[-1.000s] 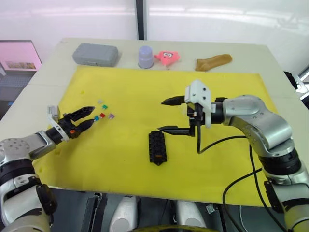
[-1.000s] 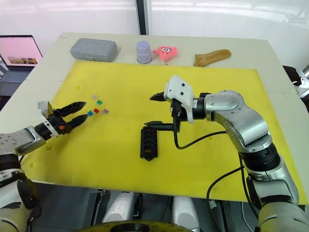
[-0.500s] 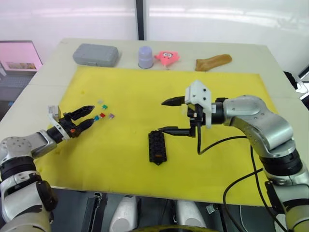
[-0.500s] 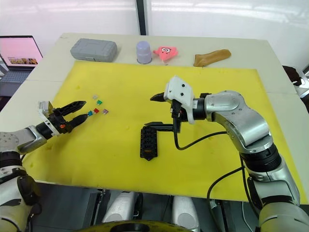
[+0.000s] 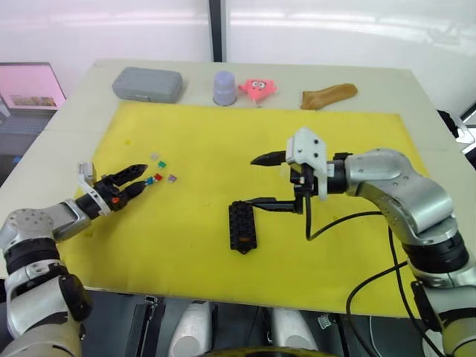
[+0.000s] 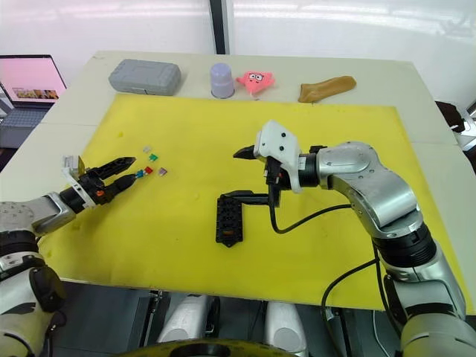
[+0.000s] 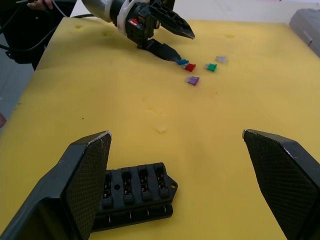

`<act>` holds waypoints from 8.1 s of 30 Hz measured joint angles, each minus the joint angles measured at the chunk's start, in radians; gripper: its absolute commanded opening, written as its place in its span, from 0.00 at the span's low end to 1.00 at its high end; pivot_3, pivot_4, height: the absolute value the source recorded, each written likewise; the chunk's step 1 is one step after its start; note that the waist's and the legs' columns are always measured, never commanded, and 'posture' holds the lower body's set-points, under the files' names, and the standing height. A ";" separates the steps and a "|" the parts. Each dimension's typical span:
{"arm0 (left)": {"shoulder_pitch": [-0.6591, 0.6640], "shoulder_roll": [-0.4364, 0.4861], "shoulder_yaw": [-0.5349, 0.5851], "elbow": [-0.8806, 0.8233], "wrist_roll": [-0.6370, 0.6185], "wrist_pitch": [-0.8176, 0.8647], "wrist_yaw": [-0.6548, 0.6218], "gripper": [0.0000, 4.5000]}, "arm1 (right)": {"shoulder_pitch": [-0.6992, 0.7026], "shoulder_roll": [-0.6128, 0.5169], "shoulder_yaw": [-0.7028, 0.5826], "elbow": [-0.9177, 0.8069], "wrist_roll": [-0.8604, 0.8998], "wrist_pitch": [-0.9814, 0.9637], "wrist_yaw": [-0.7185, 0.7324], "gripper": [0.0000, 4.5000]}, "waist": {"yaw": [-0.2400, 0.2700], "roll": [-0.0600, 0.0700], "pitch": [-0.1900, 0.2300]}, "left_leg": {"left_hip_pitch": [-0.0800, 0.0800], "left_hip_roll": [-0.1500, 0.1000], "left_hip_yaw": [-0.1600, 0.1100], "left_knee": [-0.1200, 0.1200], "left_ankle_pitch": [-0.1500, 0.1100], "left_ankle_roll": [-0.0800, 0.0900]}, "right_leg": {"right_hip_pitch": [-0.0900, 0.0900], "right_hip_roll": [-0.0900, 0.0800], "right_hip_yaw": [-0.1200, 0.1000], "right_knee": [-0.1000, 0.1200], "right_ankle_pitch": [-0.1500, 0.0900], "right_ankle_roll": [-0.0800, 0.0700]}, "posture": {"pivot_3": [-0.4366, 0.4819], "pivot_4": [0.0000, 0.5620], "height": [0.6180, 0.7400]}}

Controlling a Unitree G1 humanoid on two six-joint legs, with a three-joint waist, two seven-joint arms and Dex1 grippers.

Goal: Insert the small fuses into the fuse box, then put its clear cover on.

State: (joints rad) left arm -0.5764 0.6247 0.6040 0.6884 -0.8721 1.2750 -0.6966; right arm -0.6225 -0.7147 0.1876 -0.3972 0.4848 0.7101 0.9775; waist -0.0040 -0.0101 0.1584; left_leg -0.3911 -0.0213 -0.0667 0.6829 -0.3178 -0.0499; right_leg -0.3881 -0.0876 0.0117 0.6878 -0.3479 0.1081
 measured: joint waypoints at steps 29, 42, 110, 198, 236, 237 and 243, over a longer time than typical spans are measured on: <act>-0.017 -0.021 -0.022 0.031 0.036 -0.066 0.013 0.56 | 0.000 -0.010 -0.007 -0.003 0.010 0.005 -0.017 1.00 | 0.009 0.004 -0.002 | 0.000 0.000 0.000 0.000 0.001 0.000 | 0.000 0.000 -0.001 0.000 0.000 0.000 | 0.48 0.27 1.00; 0.015 0.027 -0.037 0.052 0.074 -0.121 0.028 0.01 | 0.001 -0.022 -0.008 -0.013 0.011 0.005 -0.009 1.00 | -0.036 0.014 -0.008 | 0.009 0.002 -0.003 -0.005 -0.001 0.003 | 0.003 0.006 0.005 0.002 0.000 0.000 | 0.48 0.27 1.00; -0.301 -0.408 -0.204 -0.549 -0.777 -0.212 0.539 0.00 | -0.127 0.542 -0.356 0.046 0.932 0.124 -1.128 0.66 | -0.042 0.002 -0.002 | -0.002 -0.002 -0.014 -0.002 0.002 -0.003 | -0.005 0.008 0.005 0.001 0.000 0.000 | 0.48 0.27 1.00; 0.338 0.176 -0.781 -1.044 0.550 -1.043 -0.498 0.99 | -0.144 -0.099 0.350 -0.178 0.030 0.178 -0.095 0.00 | -0.037 0.006 0.008 | -0.002 0.000 -0.015 -0.005 -0.002 0.005 | -0.003 0.007 0.004 -0.006 0.000 0.000 | 0.48 0.27 1.00; 0.335 0.148 -0.807 -1.088 0.585 -1.015 -0.454 0.99 | -0.095 -0.055 0.372 -0.150 -0.179 0.112 0.057 0.00 | -0.038 0.006 0.008 | -0.002 -0.001 -0.015 -0.004 -0.001 0.003 | -0.002 0.008 0.004 -0.005 0.000 0.000 | 0.48 0.27 1.00; 0.335 0.148 -0.808 -1.089 0.585 -1.015 -0.454 0.99 | -0.095 -0.055 0.372 -0.150 -0.179 0.115 0.061 0.00 | -0.037 0.006 0.008 | -0.002 -0.001 -0.015 -0.004 -0.001 0.003 | -0.002 0.008 0.004 -0.005 0.000 0.000 | 0.48 0.27 1.00; 0.335 0.148 -0.817 -1.096 0.585 -1.015 -0.451 0.99 | -0.103 -0.053 0.366 -0.152 -0.168 0.150 0.073 0.00 | -0.037 0.006 0.008 | -0.002 -0.001 -0.015 -0.003 -0.001 0.002 | -0.002 0.008 0.004 -0.005 0.000 0.000 | 0.48 0.27 1.00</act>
State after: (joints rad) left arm -0.2415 0.7722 -0.2131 -0.4078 -0.2873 0.2605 -1.1478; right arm -0.7251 -0.7678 0.5536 -0.5494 0.3163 0.8600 1.0507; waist -0.0414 -0.0044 0.1663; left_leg -0.3931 -0.0224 -0.0813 0.6795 -0.3186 -0.0474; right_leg -0.3899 -0.0796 0.0156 0.6831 -0.3480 0.1078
